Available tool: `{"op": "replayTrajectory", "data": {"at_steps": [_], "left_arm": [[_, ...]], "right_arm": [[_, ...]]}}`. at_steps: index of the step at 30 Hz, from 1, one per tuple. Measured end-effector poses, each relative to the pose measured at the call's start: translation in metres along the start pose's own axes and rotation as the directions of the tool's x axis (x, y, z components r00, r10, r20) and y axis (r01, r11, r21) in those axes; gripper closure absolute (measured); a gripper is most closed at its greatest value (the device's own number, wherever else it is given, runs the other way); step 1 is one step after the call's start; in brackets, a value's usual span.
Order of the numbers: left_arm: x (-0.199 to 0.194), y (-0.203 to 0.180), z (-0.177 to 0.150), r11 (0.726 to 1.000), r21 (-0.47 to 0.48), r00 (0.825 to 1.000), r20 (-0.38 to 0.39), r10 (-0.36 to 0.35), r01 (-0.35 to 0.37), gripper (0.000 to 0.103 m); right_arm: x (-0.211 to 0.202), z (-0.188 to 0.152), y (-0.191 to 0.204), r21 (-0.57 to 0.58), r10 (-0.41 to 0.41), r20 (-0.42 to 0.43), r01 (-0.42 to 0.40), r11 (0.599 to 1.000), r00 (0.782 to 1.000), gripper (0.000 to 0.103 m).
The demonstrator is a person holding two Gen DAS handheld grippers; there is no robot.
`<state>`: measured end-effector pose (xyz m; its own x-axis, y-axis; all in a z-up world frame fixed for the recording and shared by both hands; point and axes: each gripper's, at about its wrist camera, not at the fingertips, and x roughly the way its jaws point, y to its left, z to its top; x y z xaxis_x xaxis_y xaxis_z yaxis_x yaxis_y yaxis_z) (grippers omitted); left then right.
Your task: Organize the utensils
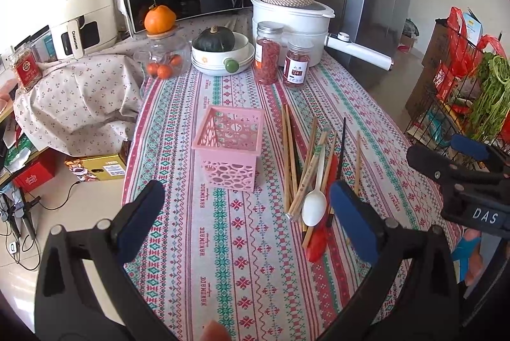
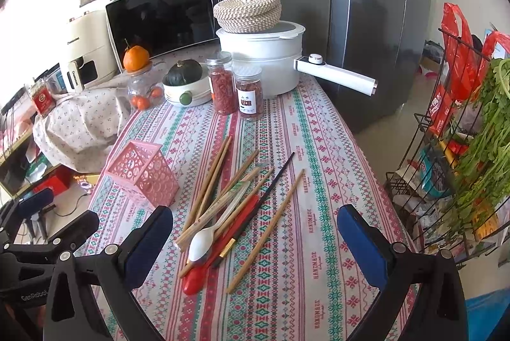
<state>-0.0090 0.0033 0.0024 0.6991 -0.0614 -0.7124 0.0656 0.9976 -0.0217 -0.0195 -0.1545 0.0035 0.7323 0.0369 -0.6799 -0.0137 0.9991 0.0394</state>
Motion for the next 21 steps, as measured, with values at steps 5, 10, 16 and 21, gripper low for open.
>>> {"op": "replayTrajectory", "data": {"at_steps": [5, 10, 16, 21], "left_arm": [[-0.0006, -0.0022, 0.0001, 1.000, 0.003, 1.000, 0.000, -0.003, 0.003, 0.000], [-0.0008, -0.0022, 0.0006, 1.000, 0.004, 1.000, 0.000, -0.005, 0.005, 0.000], [-0.0010, -0.0030, 0.0003, 1.000, 0.006, 1.000, -0.002, -0.008, 0.008, 0.000], [-0.0012, -0.0027, 0.0002, 1.000, 0.008, 1.000, -0.003, -0.011, 0.011, 0.000]], "right_arm": [[0.0009, -0.0010, 0.0004, 0.003, 0.001, -0.001, -0.001, 1.000, 1.000, 0.000], [0.0008, -0.0009, 0.0005, 0.004, 0.001, -0.002, -0.001, 1.000, 1.000, 0.000], [0.0014, -0.0025, 0.0021, 0.007, 0.005, -0.006, -0.005, 1.000, 1.000, 0.000], [0.0012, -0.0036, 0.0028, 0.008, 0.006, -0.008, -0.006, 1.000, 1.000, 0.000]]}}
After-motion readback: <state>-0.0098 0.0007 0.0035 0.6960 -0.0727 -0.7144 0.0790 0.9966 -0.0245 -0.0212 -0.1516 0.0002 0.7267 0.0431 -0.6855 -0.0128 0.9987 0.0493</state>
